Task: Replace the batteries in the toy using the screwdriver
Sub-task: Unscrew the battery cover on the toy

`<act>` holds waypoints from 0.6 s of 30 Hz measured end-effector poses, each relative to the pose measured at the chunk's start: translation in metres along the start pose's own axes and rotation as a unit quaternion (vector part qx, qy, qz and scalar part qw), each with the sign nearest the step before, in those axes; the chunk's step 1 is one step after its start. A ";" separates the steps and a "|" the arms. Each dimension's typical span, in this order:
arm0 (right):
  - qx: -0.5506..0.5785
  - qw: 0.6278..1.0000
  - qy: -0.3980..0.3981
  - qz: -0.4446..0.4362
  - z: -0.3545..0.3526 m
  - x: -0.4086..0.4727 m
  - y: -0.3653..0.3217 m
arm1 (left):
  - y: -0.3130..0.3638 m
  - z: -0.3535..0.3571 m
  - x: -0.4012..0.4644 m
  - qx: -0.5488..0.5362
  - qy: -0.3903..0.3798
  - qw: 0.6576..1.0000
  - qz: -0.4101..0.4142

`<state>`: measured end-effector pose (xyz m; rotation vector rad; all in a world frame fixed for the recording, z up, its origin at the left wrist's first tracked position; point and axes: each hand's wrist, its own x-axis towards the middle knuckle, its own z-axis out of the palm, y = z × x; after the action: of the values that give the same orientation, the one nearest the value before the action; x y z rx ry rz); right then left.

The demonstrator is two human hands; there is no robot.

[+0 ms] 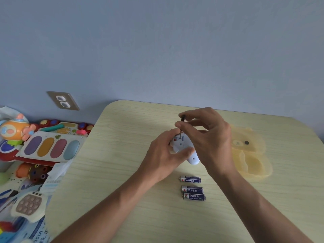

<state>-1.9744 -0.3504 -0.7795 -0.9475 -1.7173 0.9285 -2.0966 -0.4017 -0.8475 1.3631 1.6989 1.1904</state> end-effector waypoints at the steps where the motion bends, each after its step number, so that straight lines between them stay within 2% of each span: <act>1: -0.002 1.000 0.003 0.000 0.000 0.000 0.001 | 0.000 0.000 0.000 -0.001 0.001 1.000 0.000; 11: -0.014 1.000 -0.004 -0.005 0.001 -0.005 0.001 | 0.004 -0.001 -0.002 -0.005 -0.001 1.000 0.010; 18: 0.031 0.999 0.002 0.039 -0.005 -0.003 0.001 | 0.004 0.001 -0.004 -0.003 0.015 1.000 0.009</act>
<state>-1.9686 -0.3517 -0.7804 -0.9795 -1.6485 1.0237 -2.0935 -0.4049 -0.8443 1.3661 1.7057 1.2319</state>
